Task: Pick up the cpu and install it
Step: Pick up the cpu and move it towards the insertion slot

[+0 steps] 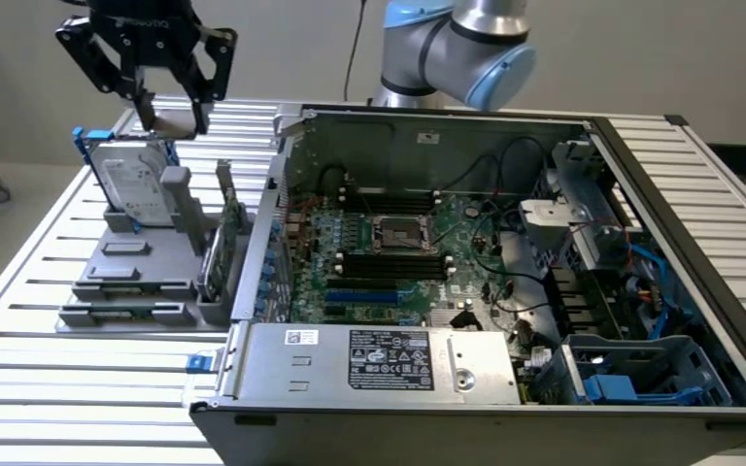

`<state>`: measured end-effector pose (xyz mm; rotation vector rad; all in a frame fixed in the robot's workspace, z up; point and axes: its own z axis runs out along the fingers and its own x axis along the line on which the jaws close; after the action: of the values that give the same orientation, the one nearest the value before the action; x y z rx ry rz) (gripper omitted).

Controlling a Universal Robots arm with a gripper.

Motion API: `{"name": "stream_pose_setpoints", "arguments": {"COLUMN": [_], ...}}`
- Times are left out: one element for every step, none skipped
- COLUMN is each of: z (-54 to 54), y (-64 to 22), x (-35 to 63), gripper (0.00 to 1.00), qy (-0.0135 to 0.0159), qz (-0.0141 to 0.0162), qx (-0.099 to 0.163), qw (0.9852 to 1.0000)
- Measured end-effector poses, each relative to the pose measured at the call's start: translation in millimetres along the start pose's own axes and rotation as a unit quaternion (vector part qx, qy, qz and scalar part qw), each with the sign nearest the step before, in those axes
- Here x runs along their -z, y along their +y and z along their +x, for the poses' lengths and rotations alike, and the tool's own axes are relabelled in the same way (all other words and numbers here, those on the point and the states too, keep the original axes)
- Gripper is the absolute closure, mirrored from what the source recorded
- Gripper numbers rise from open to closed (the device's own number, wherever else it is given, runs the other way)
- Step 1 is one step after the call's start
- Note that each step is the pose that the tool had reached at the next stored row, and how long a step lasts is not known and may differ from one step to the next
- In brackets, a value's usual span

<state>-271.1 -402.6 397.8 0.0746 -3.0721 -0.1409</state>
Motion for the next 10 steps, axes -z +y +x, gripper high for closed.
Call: {"name": "stream_pose_setpoints", "arguments": {"z": [-4.4,-9.1,-13.5,-17.9,-22.4,-26.9,-31.3,-35.8,-40.7,-45.0], "y": [-0.1,-0.2,-0.3,-0.4,-0.6,-0.8,-1.0,-1.1,-1.4,-1.5], "x": [1.6,3.2,4.4,5.5,6.3,6.9,7.4,8.0,8.5,9.0], "gripper": [0.45,0.45,0.45,0.45,0.45,0.45,0.45,0.45,0.45,0.45], "qy": [0.0013,0.0027,0.0042,0.0058,0.0073,0.0087,0.0098,0.011,0.0121,0.0132], "qz": [-0.0001,-0.0001,-0.0002,-0.0003,-0.0004,-0.0004,-0.0005,-0.0005,-0.0006,-0.0007], "qx": [0.0,0.0,0.0,-0.001,-0.001,-0.001,-0.001,-0.001,-0.001,-0.001], "qw": [1.0,1.0,1.0,1.0,1.0,1.0,1.0,0.9999,0.9999,0.9999]}}
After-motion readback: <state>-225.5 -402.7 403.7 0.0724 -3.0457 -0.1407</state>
